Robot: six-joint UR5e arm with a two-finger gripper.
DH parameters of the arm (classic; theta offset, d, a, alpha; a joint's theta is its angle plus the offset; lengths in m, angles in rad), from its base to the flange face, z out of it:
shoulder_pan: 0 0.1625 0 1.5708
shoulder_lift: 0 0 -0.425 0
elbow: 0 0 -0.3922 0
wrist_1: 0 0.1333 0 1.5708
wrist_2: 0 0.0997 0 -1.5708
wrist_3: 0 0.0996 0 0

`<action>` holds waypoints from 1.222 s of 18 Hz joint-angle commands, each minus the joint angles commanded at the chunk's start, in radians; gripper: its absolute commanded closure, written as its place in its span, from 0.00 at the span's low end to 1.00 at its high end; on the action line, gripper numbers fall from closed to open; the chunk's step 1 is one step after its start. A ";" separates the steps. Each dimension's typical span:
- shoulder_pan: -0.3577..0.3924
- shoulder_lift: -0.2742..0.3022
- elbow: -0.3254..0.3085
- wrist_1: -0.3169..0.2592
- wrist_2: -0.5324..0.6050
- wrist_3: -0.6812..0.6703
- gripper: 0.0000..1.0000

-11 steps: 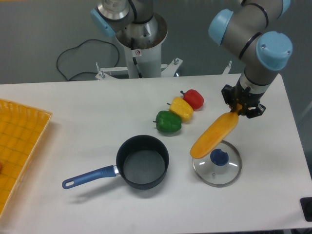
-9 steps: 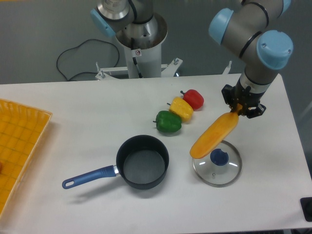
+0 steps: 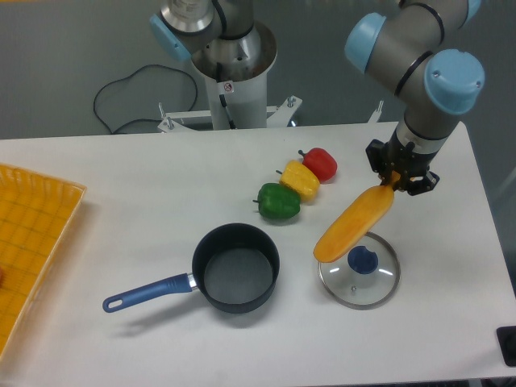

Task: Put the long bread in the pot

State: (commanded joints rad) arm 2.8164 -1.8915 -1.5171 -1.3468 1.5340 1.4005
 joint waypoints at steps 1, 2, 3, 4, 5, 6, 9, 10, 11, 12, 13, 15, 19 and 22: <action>-0.002 0.005 0.000 -0.015 0.000 -0.003 0.82; -0.003 0.008 0.000 -0.028 0.000 -0.005 0.82; -0.005 0.012 0.000 -0.037 0.000 -0.006 0.82; -0.008 0.026 0.000 -0.049 -0.002 -0.008 0.82; -0.018 0.034 0.000 -0.063 -0.003 -0.012 0.82; -0.026 0.037 -0.003 -0.074 -0.003 -0.020 0.82; -0.052 0.063 -0.023 -0.083 -0.003 -0.044 0.82; -0.058 0.066 -0.031 -0.083 -0.005 -0.061 0.82; -0.070 0.069 -0.034 -0.083 -0.006 -0.080 0.82; -0.089 0.075 -0.037 -0.083 -0.006 -0.098 0.82; -0.098 0.081 -0.047 -0.083 -0.006 -0.112 0.82; -0.123 0.089 -0.061 -0.083 -0.005 -0.127 0.82; -0.164 0.083 -0.089 -0.069 0.005 -0.182 0.82; -0.192 0.069 -0.089 -0.068 0.006 -0.219 0.82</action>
State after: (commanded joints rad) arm 2.6247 -1.8223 -1.6061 -1.4143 1.5401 1.1812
